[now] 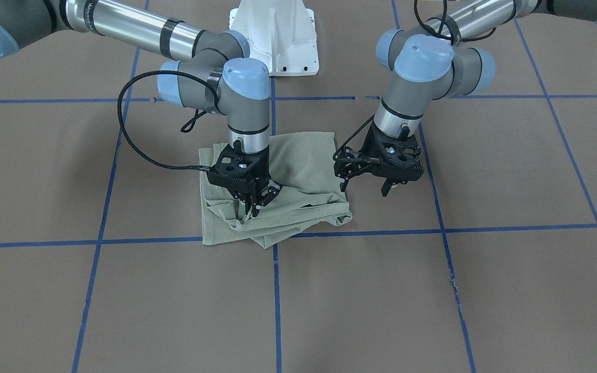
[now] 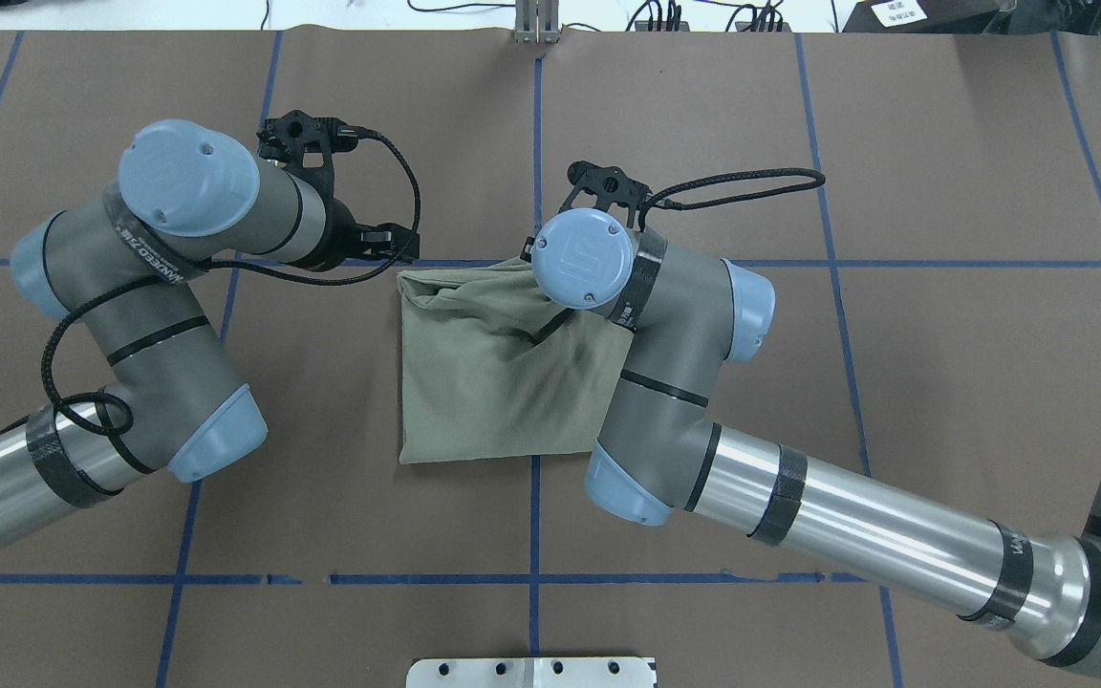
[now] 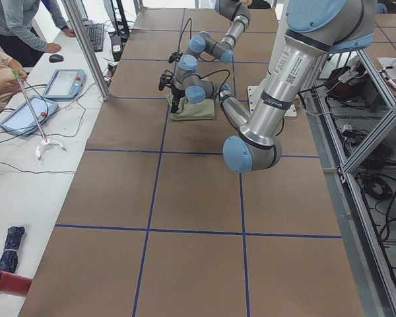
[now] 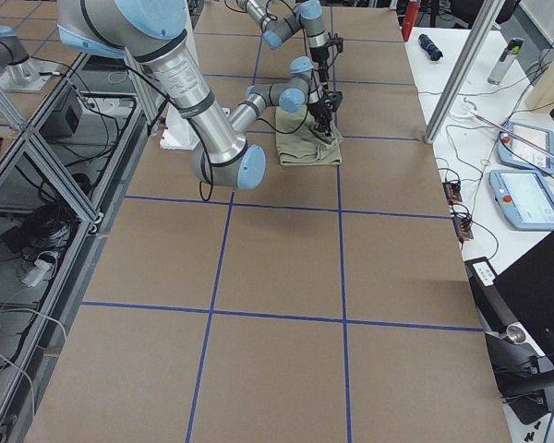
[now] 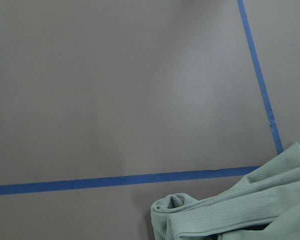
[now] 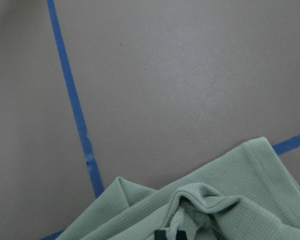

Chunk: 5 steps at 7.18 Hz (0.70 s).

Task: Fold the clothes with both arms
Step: 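Lay the folded edge down onto the shirt with both grippers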

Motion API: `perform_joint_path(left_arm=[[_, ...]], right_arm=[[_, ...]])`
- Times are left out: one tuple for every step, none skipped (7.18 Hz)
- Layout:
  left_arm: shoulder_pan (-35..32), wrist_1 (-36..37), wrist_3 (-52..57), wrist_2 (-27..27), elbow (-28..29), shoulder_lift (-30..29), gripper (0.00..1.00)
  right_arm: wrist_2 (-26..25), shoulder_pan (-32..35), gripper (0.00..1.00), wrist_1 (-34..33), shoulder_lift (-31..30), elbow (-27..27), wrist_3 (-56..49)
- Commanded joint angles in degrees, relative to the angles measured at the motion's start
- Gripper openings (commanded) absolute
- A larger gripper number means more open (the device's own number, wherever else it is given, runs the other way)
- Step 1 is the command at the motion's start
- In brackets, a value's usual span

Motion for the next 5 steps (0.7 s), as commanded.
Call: perform_joint_path(left_arm=[[0.0, 0.0, -0.2, 0.0, 0.0, 0.0, 1.0], [0.0, 0.0, -0.3, 0.1, -0.1, 0.0, 1.0], [0.0, 0.0, -0.3, 0.0, -0.1, 0.1, 1.0], [0.0, 0.0, -0.3, 0.0, -0.2, 0.1, 1.0], [0.0, 0.0, -0.3, 0.0, -0.4, 0.1, 1.0]], right_arm=[[-1.4, 1.3, 0.0, 0.0, 0.3, -3.9, -0.2], [-4.3, 1.3, 0.0, 0.0, 0.3, -5.3, -0.5], [-5.0, 1.3, 0.0, 0.0, 0.8, -5.6, -0.9], [-6.0, 0.9, 0.99, 0.2, 1.7, -7.1, -3.4], [-6.9, 0.8, 1.0, 0.7, 2.8, -7.7, -4.2]])
